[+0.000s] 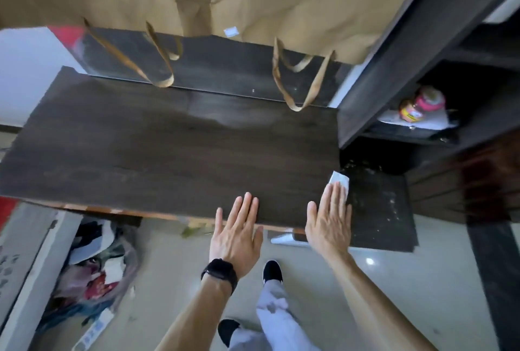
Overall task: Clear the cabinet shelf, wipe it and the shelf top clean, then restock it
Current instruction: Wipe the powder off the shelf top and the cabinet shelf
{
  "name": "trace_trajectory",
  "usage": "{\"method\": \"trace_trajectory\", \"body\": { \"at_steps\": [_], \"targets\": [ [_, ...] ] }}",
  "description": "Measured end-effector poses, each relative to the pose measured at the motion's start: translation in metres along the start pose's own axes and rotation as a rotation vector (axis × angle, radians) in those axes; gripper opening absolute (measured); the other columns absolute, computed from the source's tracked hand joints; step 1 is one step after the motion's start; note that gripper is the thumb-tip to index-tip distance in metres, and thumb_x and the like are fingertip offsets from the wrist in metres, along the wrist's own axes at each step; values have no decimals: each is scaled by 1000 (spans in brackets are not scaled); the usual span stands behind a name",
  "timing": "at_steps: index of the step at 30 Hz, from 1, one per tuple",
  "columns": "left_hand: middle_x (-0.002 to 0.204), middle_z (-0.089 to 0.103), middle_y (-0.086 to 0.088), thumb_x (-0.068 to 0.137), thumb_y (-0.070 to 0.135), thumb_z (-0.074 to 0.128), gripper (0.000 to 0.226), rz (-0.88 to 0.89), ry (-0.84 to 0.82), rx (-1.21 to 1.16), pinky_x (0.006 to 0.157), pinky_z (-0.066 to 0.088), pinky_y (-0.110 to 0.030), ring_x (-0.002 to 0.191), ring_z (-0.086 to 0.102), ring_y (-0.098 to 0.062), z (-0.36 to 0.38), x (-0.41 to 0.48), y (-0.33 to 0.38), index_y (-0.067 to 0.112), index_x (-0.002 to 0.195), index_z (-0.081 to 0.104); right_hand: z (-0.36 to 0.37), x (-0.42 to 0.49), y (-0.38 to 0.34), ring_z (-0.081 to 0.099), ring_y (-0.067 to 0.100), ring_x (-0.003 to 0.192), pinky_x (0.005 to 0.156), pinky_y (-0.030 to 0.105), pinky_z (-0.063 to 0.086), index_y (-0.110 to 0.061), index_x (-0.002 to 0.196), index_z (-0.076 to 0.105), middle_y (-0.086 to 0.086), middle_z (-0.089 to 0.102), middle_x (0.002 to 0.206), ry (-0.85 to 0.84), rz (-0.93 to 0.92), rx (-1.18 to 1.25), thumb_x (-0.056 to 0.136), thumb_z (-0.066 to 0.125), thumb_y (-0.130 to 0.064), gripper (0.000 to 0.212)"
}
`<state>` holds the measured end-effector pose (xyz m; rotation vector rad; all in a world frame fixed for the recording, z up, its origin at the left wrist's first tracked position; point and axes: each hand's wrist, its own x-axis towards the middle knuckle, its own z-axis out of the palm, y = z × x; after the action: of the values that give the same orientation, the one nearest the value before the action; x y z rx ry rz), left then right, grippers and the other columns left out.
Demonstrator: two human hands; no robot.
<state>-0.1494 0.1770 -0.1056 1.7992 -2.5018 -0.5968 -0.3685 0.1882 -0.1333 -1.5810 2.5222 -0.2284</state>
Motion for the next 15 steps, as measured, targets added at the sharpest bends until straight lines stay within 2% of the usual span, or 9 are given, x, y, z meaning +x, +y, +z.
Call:
{"method": "trace_trajectory", "body": {
  "at_steps": [2,5,8,10,12,15],
  "targets": [
    [160,28,1,96,40,27,61,67,-25,20,115,19,-50,147,28,-18,9,8,33,17,151,35,1,-2,1,17,29,150,119,46,27,2,154,14,18,16,162,29,43,106,102,22,-38,66],
    [159,31,1,97,38,28,58,124,-46,22,114,23,-51,146,30,-18,22,10,64,16,150,39,1,-10,9,26,22,148,119,28,23,-6,155,14,10,21,162,95,130,393,104,20,-35,59],
    [163,16,4,100,42,20,60,122,-76,44,119,10,-48,151,11,-14,27,12,79,19,155,27,-7,-14,22,25,2,146,114,13,20,-20,156,21,-12,24,160,62,210,780,108,22,-34,50],
    [164,2,8,100,45,13,61,130,-80,77,120,-2,-45,150,-5,-9,28,18,88,22,157,16,-8,-18,34,34,-10,137,106,6,27,-22,154,28,-20,33,152,-45,316,1101,108,24,-33,47],
    [163,-3,11,100,46,11,62,133,-75,82,120,-5,-44,148,-12,-6,26,27,102,24,158,12,-1,-24,47,46,-10,128,102,9,38,-21,151,35,-14,46,146,-129,367,1299,107,24,-39,49],
    [163,3,11,101,45,15,60,115,-32,99,120,-3,-44,149,-9,-5,31,47,127,25,157,17,20,-34,67,51,0,126,101,16,44,-28,150,36,-9,54,141,-261,351,1328,100,20,-56,60]
  ]
}}
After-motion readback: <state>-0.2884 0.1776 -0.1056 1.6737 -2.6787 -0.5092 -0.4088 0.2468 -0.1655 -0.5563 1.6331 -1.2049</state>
